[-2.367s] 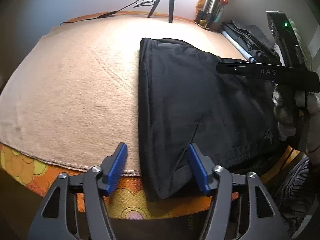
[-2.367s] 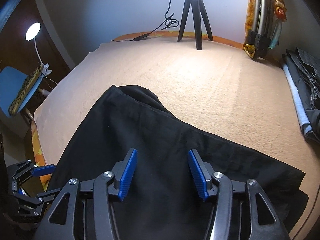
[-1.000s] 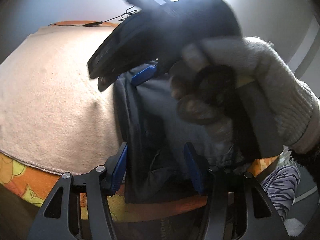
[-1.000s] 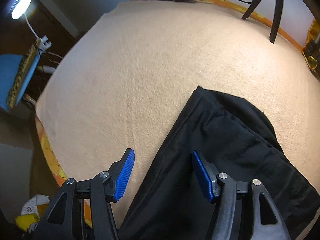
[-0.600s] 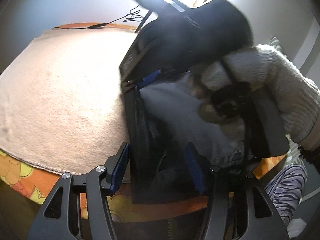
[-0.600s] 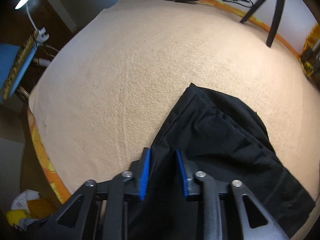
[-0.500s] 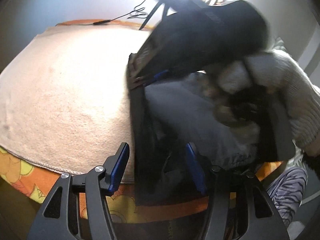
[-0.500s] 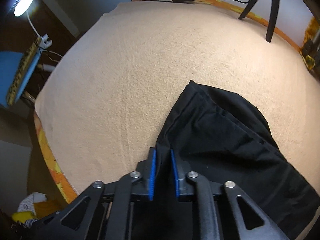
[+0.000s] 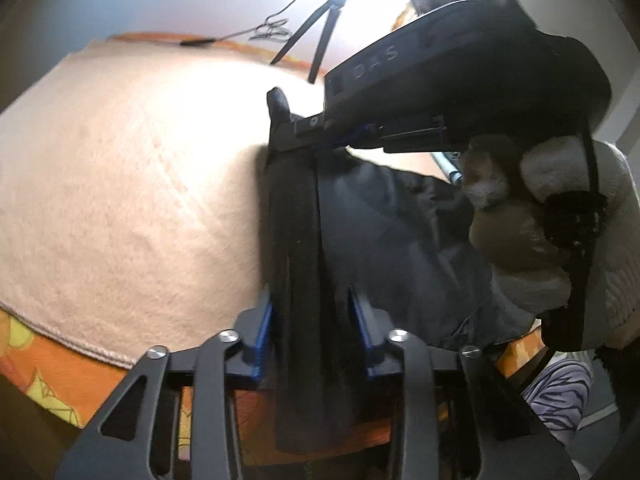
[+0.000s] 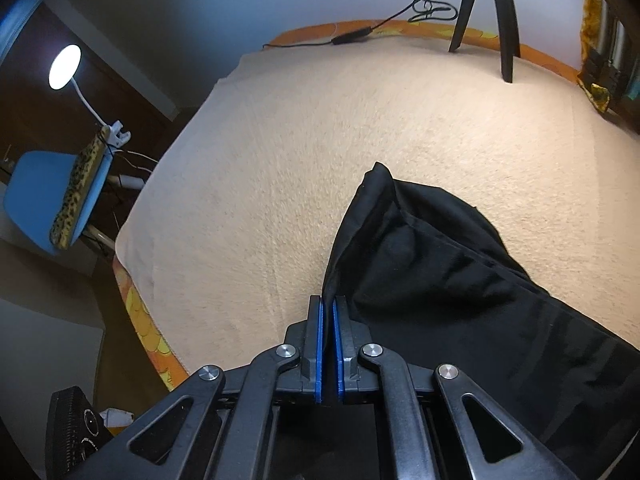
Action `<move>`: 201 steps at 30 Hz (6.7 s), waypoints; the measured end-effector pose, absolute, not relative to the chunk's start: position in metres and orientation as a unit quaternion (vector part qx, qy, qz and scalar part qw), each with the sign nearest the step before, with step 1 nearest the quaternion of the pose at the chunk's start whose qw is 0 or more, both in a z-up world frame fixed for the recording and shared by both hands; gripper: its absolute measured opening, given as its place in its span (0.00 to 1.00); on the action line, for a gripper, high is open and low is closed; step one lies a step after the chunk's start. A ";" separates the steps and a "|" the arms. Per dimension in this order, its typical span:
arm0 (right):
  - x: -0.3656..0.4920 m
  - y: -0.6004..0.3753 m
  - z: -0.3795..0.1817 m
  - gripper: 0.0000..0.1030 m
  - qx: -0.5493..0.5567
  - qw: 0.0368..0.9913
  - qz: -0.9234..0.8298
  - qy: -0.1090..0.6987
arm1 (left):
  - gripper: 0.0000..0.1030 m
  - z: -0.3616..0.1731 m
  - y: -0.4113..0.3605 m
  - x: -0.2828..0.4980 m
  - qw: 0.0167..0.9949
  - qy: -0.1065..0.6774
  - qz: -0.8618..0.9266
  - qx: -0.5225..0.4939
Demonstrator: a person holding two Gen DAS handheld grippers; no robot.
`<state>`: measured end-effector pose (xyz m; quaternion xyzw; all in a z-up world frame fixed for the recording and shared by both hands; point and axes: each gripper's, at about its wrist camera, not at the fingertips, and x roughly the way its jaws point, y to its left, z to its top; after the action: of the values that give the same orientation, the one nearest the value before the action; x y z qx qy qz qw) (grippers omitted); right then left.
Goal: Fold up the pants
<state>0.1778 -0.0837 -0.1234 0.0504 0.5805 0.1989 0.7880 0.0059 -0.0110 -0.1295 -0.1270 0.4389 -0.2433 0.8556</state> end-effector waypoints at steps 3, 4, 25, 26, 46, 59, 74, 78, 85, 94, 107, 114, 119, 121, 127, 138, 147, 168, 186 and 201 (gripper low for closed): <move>0.181 -0.085 -0.118 0.02 0.050 0.790 0.197 0.578 | 0.22 -0.124 -0.016 0.003 0.863 0.421 -0.255 -0.114; 0.181 -0.089 -0.116 0.03 0.050 0.789 0.198 0.579 | 0.22 -0.122 -0.018 0.001 0.864 0.417 -0.259 -0.110; 0.193 -0.097 -0.114 0.04 0.017 0.798 0.161 0.580 | 0.21 -0.102 -0.053 -0.026 0.868 0.383 -0.308 -0.071; 0.190 -0.102 -0.110 0.03 0.024 0.803 0.163 0.573 | 0.21 -0.100 -0.055 -0.028 0.868 0.381 -0.311 -0.070; 0.128 -0.231 -0.064 0.01 0.143 0.847 0.122 0.497 | 0.21 -0.078 -0.112 -0.056 0.840 0.359 -0.405 -0.047; 0.107 -0.294 -0.079 0.01 0.171 0.850 0.098 0.488 | 0.13 -0.077 -0.178 -0.068 0.808 0.365 -0.462 -0.014; 0.093 -0.339 -0.108 0.01 0.221 0.849 0.096 0.470 | 0.28 -0.077 -0.095 -0.044 0.856 0.364 -0.365 -0.023; 0.094 -0.350 -0.103 0.01 0.215 0.855 0.091 0.463 | 0.28 -0.090 -0.115 -0.036 0.846 0.380 -0.375 -0.003; 0.103 -0.360 -0.110 0.01 0.194 0.856 0.077 0.472 | 0.28 -0.109 -0.154 -0.049 0.826 0.393 -0.401 0.059; 0.103 -0.371 -0.123 0.01 0.185 0.854 0.066 0.482 | 0.28 -0.122 -0.166 -0.053 0.814 0.412 -0.404 0.067; 0.099 -0.368 -0.125 0.16 0.150 0.863 0.046 0.480 | 0.28 -0.131 -0.180 -0.053 0.805 0.417 -0.414 0.083; 0.064 -0.348 -0.090 0.35 0.090 0.899 0.052 0.425 | 0.28 -0.133 -0.181 -0.048 0.802 0.421 -0.417 0.072; 0.040 -0.319 -0.095 0.35 0.060 0.895 0.108 0.428 | 0.28 -0.123 -0.171 -0.043 0.797 0.428 -0.424 0.036; 0.039 -0.314 -0.106 0.34 0.044 0.887 0.112 0.447 | 0.28 -0.113 -0.161 -0.041 0.803 0.420 -0.422 0.022; 0.030 -0.326 -0.139 0.29 0.013 0.868 0.090 0.489 | 0.52 -0.100 -0.128 -0.012 0.832 0.411 -0.371 -0.019; 0.031 -0.355 -0.136 0.64 0.072 0.865 0.078 0.490 | 0.52 -0.141 -0.123 0.036 0.805 0.484 -0.333 -0.081; 0.049 -0.402 -0.145 0.67 0.221 0.819 0.127 0.514 | 0.52 -0.155 -0.121 0.046 0.785 0.508 -0.336 -0.116; 0.053 -0.405 -0.164 0.64 0.296 0.796 0.208 0.484 | 0.52 -0.159 -0.141 0.059 0.772 0.503 -0.365 -0.135; 0.055 -0.389 -0.160 0.30 0.252 0.817 0.186 0.483 | 0.44 -0.155 -0.159 0.056 0.782 0.493 -0.365 -0.109; 0.056 -0.387 -0.162 0.41 0.262 0.819 0.179 0.477 | 0.34 -0.151 -0.162 0.054 0.796 0.482 -0.354 -0.091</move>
<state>0.0557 -0.3871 -0.1623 0.2621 0.4774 0.1793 0.8193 0.0544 -0.1616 -0.1513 -0.0915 0.4815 -0.3541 0.7965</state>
